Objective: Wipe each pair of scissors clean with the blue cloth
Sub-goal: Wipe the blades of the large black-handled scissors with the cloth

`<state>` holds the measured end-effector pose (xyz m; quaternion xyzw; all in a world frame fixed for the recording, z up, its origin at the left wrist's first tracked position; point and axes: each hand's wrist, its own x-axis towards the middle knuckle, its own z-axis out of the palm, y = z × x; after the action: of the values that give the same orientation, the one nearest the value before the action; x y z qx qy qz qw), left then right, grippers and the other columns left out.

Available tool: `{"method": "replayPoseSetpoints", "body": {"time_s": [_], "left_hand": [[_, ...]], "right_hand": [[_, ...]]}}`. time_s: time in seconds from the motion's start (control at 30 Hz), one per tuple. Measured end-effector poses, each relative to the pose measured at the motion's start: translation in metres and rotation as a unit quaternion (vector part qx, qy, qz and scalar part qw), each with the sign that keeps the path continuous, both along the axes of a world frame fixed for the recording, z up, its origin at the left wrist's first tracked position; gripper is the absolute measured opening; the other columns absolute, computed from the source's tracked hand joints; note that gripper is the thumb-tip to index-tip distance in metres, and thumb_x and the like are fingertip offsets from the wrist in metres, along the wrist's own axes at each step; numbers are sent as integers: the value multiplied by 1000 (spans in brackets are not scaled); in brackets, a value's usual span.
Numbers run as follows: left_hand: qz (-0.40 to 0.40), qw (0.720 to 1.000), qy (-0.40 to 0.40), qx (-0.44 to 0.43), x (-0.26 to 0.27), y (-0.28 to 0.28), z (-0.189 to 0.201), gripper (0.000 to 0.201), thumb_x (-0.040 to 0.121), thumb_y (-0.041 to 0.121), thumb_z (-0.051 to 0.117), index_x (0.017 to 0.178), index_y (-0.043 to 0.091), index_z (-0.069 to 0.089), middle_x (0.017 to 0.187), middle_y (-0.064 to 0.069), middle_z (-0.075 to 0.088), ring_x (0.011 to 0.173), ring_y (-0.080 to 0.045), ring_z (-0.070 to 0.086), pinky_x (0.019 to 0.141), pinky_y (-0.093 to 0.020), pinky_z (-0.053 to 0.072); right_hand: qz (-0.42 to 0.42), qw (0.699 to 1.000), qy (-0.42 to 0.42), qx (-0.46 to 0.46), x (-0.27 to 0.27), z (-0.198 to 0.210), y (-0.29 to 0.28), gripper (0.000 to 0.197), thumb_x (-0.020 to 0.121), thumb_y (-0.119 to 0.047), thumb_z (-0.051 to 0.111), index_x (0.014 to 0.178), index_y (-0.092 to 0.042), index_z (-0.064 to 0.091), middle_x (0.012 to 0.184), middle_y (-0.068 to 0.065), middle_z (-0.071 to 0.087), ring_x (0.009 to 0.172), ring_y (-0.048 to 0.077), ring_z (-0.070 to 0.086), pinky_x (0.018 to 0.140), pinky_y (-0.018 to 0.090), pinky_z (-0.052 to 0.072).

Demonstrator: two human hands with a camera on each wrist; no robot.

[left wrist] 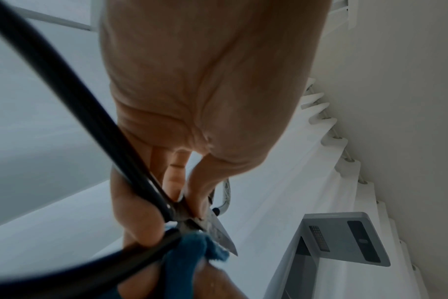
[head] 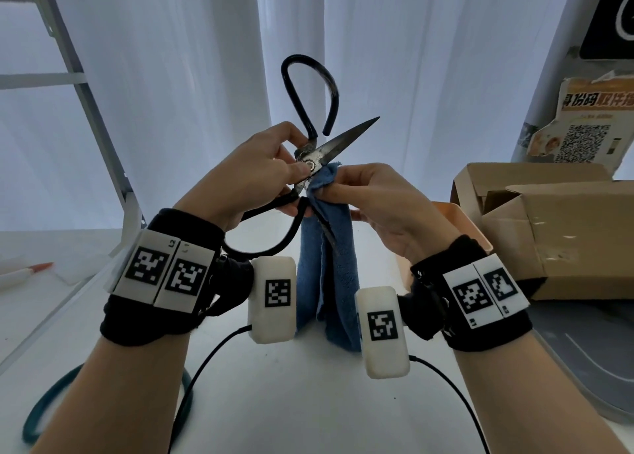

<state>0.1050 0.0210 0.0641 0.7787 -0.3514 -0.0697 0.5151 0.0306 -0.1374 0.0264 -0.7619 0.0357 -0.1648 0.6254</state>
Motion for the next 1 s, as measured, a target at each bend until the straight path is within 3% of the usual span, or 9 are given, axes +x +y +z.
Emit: {"method": "replayPoseSetpoints", "body": {"time_s": [0.1,0.23,0.37,0.47,0.57,0.7,0.8,0.93,1.0], "left_hand": [[4,1000,5,-2,2,2,-1,15,100,8,55,114,15,58,90,-5,56,58,-22,72,55,-25,57],[-15,1000,12,7,0,1,0,15,102,9,54,115,16,57,93,-6,55,65,-27,75,59,-27,59],[0,1000,3,8,3,2,-1,16,101,10,55,115,17,57,93,-6,56,59,-22,72,57,-26,58],[-4,1000,8,6,2,1,-2,14,102,10,54,113,17,58,92,-6,55,63,-26,73,58,-26,57],[-7,1000,11,18,-1,-1,-2,14,102,12,53,114,18,57,93,-6,56,68,-30,75,59,-27,58],[5,1000,12,10,1,2,-1,16,102,11,54,116,16,57,95,-6,55,65,-29,75,58,-27,60],[18,1000,10,-6,4,4,1,16,101,9,54,115,16,57,93,-5,54,58,-24,73,55,-25,57],[26,999,7,-28,4,5,2,14,101,7,54,111,15,58,91,-5,53,51,-18,69,56,-28,59],[27,999,6,-35,4,5,2,14,101,7,53,112,14,58,90,-4,52,49,-16,68,56,-27,59]], "right_hand": [[17,999,24,-25,0,0,1,23,88,-13,72,107,0,73,107,15,75,102,23,71,90,31,53],[-9,1000,-12,15,1,-1,3,22,89,-11,71,105,3,73,99,14,76,86,15,70,77,22,56],[26,999,14,-15,0,0,2,24,89,-12,71,108,1,73,106,14,75,101,22,72,91,32,54],[29,999,25,-25,-2,1,1,23,90,-16,70,108,-1,74,106,14,75,106,25,69,91,30,54],[6,1000,9,-14,-1,-2,2,26,91,-18,69,108,1,73,108,17,74,106,30,69,94,36,53],[13,1000,2,5,2,-3,8,25,93,-18,68,110,0,71,105,15,75,91,19,72,79,25,55],[27,1000,13,-6,2,-1,9,27,92,-17,68,114,-3,70,107,13,75,104,25,70,82,28,50],[39,999,26,-19,0,1,8,29,92,-15,67,118,-1,67,110,10,75,109,24,68,81,27,49],[41,998,31,-26,0,2,6,31,92,-15,68,119,1,66,114,12,73,111,25,67,88,33,51]]}}
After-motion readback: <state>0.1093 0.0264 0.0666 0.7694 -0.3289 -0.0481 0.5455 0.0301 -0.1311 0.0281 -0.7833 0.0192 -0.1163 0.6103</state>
